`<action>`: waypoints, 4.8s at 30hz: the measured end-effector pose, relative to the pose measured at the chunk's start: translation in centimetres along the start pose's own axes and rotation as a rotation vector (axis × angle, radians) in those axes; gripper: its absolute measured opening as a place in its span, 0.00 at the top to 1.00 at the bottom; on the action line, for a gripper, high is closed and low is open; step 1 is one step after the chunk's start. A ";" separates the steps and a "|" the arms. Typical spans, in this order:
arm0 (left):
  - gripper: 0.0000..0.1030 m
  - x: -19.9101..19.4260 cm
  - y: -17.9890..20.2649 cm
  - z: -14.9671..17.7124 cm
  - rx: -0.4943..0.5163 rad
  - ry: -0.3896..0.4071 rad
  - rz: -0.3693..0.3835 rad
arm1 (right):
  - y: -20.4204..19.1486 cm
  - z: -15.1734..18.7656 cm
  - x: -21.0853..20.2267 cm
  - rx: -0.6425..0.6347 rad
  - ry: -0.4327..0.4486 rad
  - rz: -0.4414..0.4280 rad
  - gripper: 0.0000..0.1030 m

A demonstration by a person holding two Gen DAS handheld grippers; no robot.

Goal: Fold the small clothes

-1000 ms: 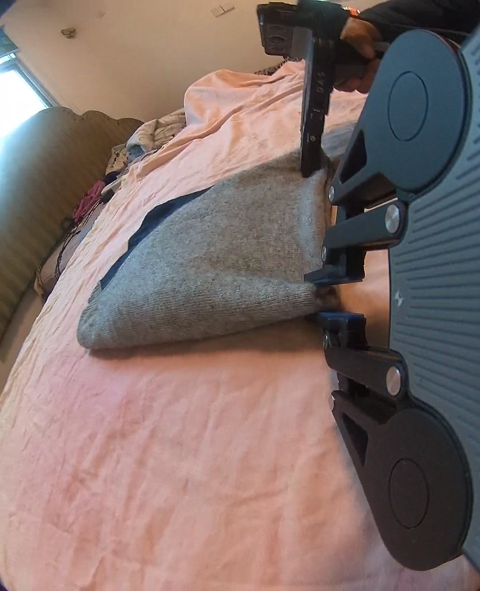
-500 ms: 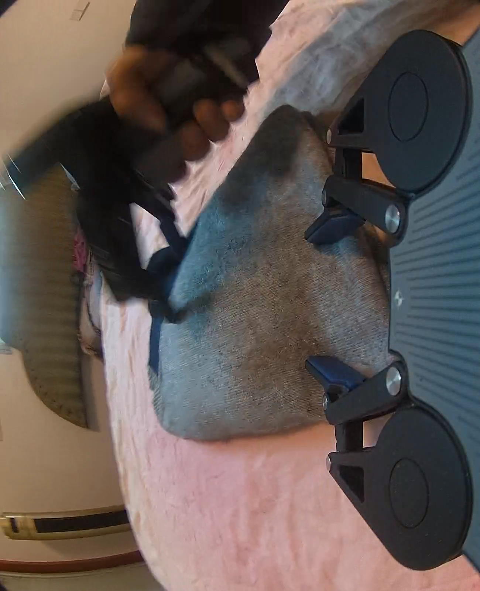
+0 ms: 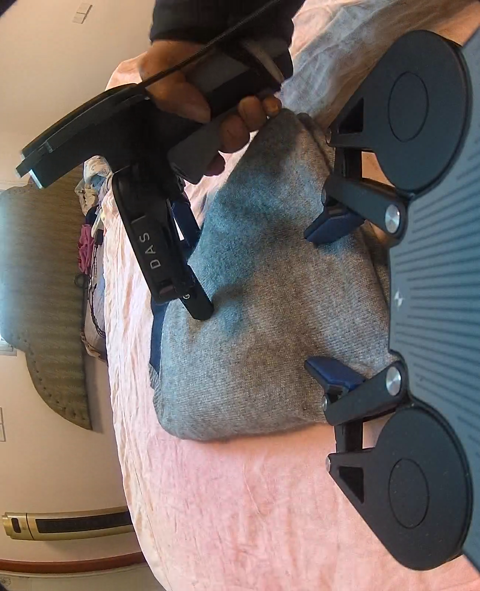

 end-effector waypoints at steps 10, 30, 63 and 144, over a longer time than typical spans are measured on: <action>0.34 -5.4 -1.1 2.0 -0.023 0.082 -0.032 | -0.5 1.7 -6.0 0.034 0.117 0.003 0.13; 0.28 -2.9 -8.7 2.5 -0.665 -0.107 0.240 | 1.5 11.5 -9.9 0.382 0.041 -0.248 0.01; 0.15 -5.7 0.0 5.8 -0.170 0.030 -0.195 | -4.4 16.8 -9.8 -0.033 0.118 0.258 0.00; 0.00 -4.2 0.9 3.5 -0.208 -0.254 -0.259 | -4.0 15.3 -9.8 0.049 0.007 0.335 0.00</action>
Point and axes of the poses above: each gripper's, at about its wrist camera, not at the fingertips, and x roughly the way its jaws point, y to its right, z to its underside, the point moved 2 cm from there along x, roughly the way its jaws point, and after that the axes turned 4 degrees about -z, right-handed, at the moved point
